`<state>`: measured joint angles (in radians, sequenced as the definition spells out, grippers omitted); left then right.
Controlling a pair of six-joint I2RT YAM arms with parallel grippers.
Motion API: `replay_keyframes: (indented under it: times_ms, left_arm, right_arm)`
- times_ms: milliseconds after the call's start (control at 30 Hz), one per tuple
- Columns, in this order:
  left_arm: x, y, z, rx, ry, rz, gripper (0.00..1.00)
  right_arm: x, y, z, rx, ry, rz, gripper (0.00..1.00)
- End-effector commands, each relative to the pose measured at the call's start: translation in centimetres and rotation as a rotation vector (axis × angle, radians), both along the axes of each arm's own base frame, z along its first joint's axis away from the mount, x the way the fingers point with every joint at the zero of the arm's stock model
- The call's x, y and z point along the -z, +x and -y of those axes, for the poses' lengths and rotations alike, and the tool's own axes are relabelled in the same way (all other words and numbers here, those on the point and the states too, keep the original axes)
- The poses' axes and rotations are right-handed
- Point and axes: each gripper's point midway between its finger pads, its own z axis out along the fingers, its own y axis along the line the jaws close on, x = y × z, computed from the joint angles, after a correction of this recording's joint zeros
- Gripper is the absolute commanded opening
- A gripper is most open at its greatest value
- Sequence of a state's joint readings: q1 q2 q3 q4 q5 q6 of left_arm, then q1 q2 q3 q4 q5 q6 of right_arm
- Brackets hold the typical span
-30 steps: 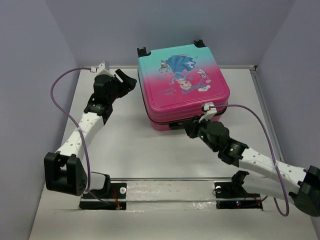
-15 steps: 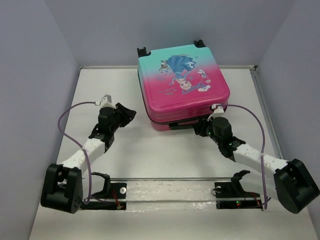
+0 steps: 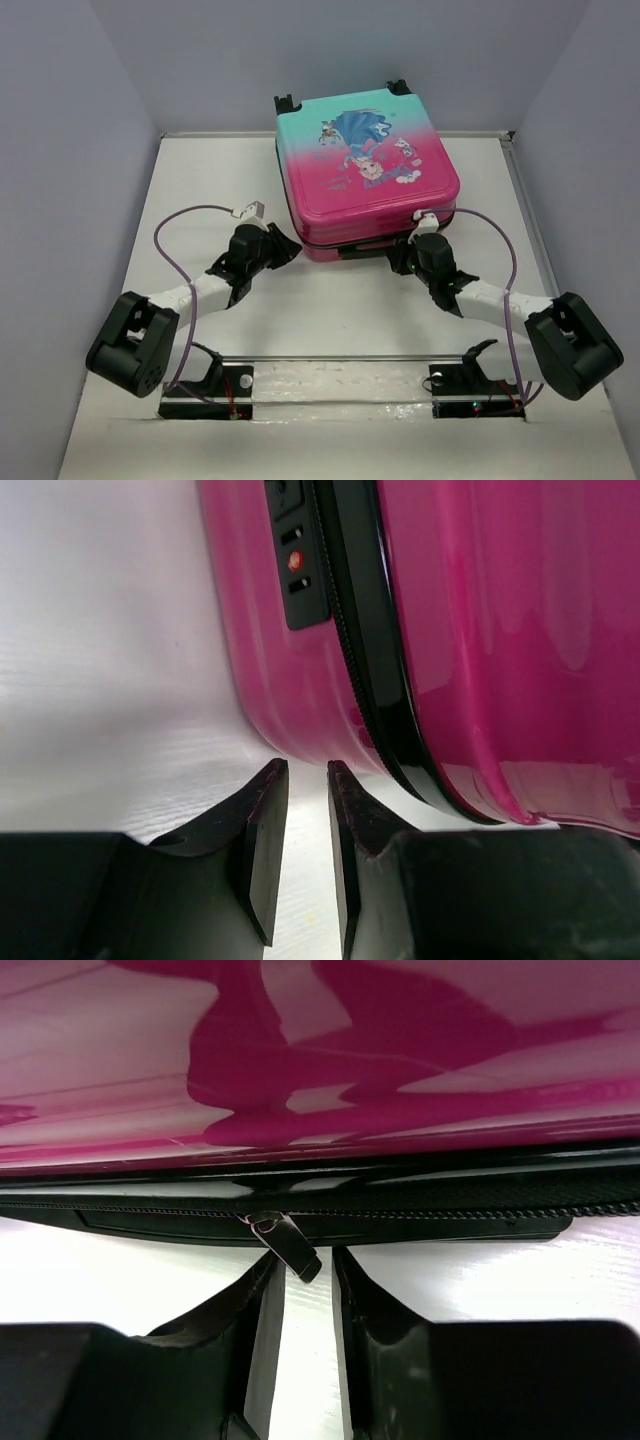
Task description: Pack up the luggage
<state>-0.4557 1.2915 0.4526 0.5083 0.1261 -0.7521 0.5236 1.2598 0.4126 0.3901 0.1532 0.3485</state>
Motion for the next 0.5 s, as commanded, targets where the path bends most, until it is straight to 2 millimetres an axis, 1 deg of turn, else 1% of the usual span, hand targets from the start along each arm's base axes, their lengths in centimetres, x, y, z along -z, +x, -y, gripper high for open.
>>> replay_keyframes:
  times_ms: [0,67,100,133,167,200,267,300,400,433,467]
  left_arm:
    - [-3.4,1.7,1.7,0.017,-0.012,0.13,0.33]
    - [-3.6,1.6,2.1,0.021,-0.009,0.135,0.33]
    - [-3.8,1.7,2.1,0.017,-0.009,0.14,0.33]
    - [-3.8,1.7,2.2,0.018,-0.01,0.14,0.33]
    - [-3.9,1.6,2.4,0.022,-0.011,0.143,0.33]
    - [-4.1,1.6,2.5,0.026,-0.012,0.148,0.33]
    - [-4.4,1.4,2.8,0.03,-0.013,0.156,0.33]
    - [-4.7,1.5,2.8,0.027,-0.015,0.164,0.33]
    - [-4.9,1.5,2.9,0.028,-0.015,0.168,0.33]
    - [-4.8,1.5,2.9,0.029,-0.014,0.166,0.33]
    - [-4.9,1.5,2.9,0.029,-0.015,0.165,0.33]
  right_arm:
    - [-6.6,3.7,-0.6,0.04,0.061,0.226,0.27]
    - [-7.0,3.7,-0.8,0.024,0.059,0.237,0.21]
    - [-7.4,3.7,-0.7,0.024,0.059,0.247,0.15]
    - [-7.6,3.7,-0.7,0.024,0.058,0.249,0.12]
    - [-7.5,3.4,-0.7,0.016,0.053,0.238,0.09]
    - [-8.2,3.3,-0.7,0.014,0.064,0.251,0.08]
    - [-7.8,2.8,-0.2,0.028,0.058,0.23,0.09]
    - [-8.1,2.7,0.0,0.033,0.061,0.237,0.16]
    - [-7.3,2.4,0.4,0.045,0.033,0.203,0.33]
    - [-7.2,2.5,0.4,0.049,0.027,0.196,0.4]
    - [-7.0,2.5,0.5,0.054,0.025,0.187,0.44]
